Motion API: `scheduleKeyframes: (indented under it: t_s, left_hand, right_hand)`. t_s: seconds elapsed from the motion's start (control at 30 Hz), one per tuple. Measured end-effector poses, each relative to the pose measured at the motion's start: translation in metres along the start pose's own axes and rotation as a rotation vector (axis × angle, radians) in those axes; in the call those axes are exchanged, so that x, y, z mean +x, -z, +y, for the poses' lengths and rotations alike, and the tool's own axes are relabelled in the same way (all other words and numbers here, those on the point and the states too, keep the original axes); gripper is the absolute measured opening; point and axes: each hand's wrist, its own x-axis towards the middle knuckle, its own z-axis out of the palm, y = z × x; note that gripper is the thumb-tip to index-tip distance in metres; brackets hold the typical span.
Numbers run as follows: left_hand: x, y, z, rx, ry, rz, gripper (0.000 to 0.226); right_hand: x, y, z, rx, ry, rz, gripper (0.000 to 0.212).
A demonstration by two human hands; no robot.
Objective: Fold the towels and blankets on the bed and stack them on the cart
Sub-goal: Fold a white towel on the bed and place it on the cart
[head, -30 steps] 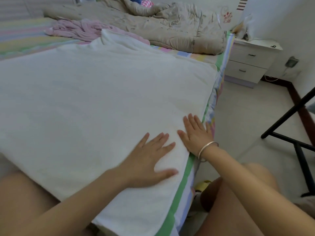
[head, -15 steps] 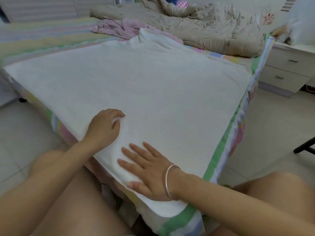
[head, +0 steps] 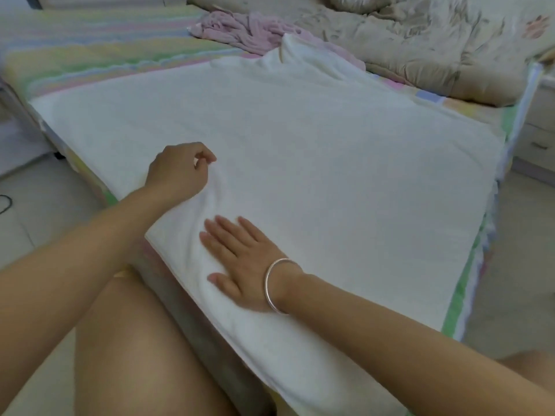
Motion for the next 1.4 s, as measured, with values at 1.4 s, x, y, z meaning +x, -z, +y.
scheduleKeyframes:
  t_s: [1.4]
  left_hand:
    - [0.242,0.103,-0.368,0.478,-0.342,-0.477,0.063]
  right_hand:
    - [0.362,0.017,-0.029,0.224,-1.028,0.15,0.056]
